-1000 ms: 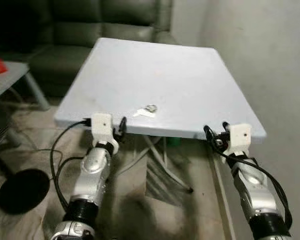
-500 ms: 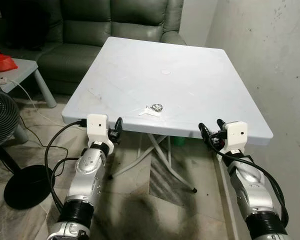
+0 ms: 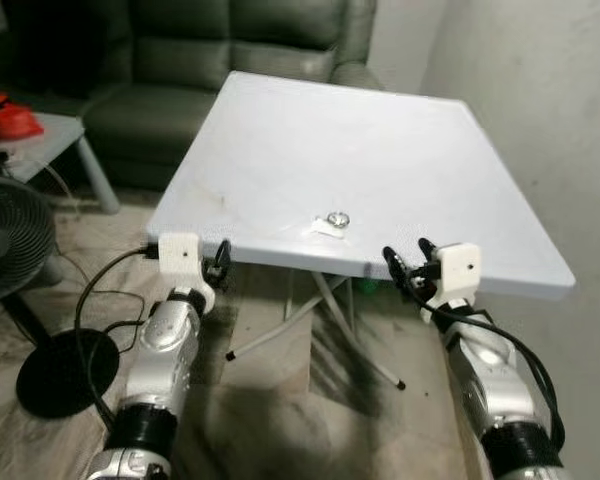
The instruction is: Hang keys on a hook
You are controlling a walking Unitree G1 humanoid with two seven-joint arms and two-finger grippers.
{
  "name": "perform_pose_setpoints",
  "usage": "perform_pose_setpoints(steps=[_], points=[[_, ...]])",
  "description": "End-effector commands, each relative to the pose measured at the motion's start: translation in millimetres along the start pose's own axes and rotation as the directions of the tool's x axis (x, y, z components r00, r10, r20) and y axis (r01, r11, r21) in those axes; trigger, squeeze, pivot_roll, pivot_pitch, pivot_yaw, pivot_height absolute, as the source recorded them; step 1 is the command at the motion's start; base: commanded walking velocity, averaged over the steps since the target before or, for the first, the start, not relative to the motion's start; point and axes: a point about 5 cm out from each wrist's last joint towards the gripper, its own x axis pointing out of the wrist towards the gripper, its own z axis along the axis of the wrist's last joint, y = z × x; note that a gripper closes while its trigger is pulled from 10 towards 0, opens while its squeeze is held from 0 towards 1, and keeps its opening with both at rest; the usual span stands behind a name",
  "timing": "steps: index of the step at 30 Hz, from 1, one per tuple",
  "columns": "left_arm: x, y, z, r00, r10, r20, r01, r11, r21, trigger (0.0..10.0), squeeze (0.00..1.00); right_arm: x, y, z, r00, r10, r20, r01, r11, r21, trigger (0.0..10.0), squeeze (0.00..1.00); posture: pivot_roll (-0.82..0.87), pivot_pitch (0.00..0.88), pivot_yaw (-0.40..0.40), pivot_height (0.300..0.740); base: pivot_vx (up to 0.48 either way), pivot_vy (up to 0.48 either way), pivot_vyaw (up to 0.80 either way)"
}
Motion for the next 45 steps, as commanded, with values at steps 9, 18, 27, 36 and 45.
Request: perform_pose_setpoints(steps=[9,18,27,36,45], points=[[1.5,-2.1,4,1.0,0.015,0.014,-0.016,1.0,0.025,10.0,0.0,-0.7,4.0,-2,1.0,0.024,0.0,-0.024,1.0,0.018,10.0,0.0,0.09,0.0,-0.094,0.74,0.0,0.358,0.0],[0.6,-4.0,2,1.0,0.0,-0.008,0.0,1.0,-0.017,10.0,0.0,-1.7,3.0,-2,1.0,0.016,0.001,-0.016,1.0,0.027,10.0,0.0,0.08,0.0,-0.098,0.74,0.0,0.0,0.0],[1.4,-4.6,5,1.0,-0.005,-0.002,0.005,1.0,-0.021,10.0,0.0,-4.1,4.4,-2,1.0,0.016,0.002,-0.016,0.999,0.032,10.0,0.0,0.08,0.0,-0.094,0.74,0.273,0.0,0.0],[2.2,-7.1,6,1.0,-0.019,-0.005,0.019,1.0,-0.007,10.0,0.0,-3.1,6.6,-2,1.0,0.011,0.005,-0.011,0.999,0.039,10.0,0.0,0.08,0.014,-0.084,0.74,0.373,0.0,0.0],[3.3,-10.3,8,1.0,-0.025,-0.004,0.025,1.0,0.007,10.0,0.0,-4.9,6.8,-3,1.0,0.015,0.001,-0.015,0.999,0.039,10.0,0.0,0.08,0.031,-0.078,0.74,0.343,0.0,0.0]])
